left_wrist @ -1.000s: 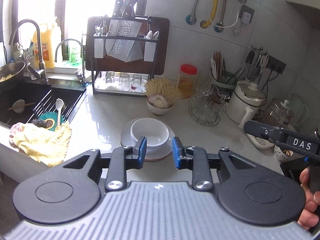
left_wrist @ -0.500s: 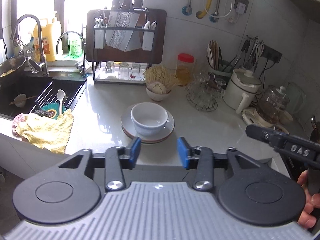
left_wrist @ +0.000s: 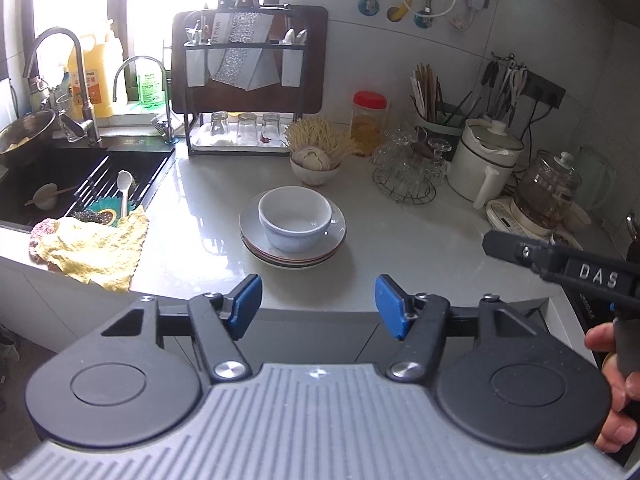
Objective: Organize plates and bowls
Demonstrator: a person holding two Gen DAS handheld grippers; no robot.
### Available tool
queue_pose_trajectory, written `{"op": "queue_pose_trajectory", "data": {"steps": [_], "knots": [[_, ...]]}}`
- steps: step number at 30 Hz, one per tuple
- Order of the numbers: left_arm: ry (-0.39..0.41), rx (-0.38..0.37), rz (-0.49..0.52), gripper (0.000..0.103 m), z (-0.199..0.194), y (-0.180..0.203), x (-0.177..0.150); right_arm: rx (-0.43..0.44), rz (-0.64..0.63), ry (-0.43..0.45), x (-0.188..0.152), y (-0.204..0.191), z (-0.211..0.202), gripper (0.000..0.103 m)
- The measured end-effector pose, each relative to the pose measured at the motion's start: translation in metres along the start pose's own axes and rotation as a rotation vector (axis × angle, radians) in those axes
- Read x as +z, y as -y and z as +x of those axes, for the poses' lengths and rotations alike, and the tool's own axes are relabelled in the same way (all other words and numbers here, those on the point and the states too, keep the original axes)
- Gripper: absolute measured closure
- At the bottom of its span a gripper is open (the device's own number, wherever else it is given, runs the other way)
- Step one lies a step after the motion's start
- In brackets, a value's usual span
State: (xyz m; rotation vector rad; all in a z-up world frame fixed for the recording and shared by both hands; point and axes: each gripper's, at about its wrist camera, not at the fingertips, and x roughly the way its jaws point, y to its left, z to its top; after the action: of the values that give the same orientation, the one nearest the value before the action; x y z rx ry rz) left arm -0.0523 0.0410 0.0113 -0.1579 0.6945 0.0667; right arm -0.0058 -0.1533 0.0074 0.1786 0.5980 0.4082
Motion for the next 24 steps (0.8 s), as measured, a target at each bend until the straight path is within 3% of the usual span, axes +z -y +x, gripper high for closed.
{"op": "queue_pose_trajectory", "data": {"steps": [1, 2, 3, 10, 11, 12, 13, 24], "knots": [[0.002, 0.007, -0.006, 0.027, 0.0, 0.0, 0.0, -0.003, -0.003, -0.003, 0.0, 0.001, 0.001, 0.034], [0.003, 0.013, -0.007, 0.021, 0.0, 0.0, 0.001, -0.003, 0.001, -0.002, -0.001, 0.002, 0.001, 0.021], [0.002, 0.017, -0.008, 0.015, -0.001, 0.0, 0.001, 0.004, 0.008, 0.003, -0.002, 0.004, 0.001, 0.015], [-0.005, 0.052, -0.029, 0.005, -0.001, -0.003, 0.005, -0.002, -0.013, -0.017, -0.003, 0.007, 0.006, 0.015], [-0.004, 0.063, -0.027, 0.004, -0.001, -0.003, 0.006, 0.0, -0.015, -0.011, -0.003, 0.006, 0.006, 0.012], [-0.002, 0.074, -0.026, 0.004, -0.001, -0.003, 0.006, 0.003, -0.019, -0.003, -0.003, 0.005, 0.005, 0.001], [-0.001, 0.083, -0.026, 0.004, -0.001, -0.004, 0.007, 0.006, -0.024, 0.009, -0.004, 0.004, 0.003, 0.0], [0.016, 0.087, -0.023, 0.003, -0.007, -0.002, 0.006, -0.003, -0.047, -0.002, -0.006, 0.0, -0.005, 0.0]]}}
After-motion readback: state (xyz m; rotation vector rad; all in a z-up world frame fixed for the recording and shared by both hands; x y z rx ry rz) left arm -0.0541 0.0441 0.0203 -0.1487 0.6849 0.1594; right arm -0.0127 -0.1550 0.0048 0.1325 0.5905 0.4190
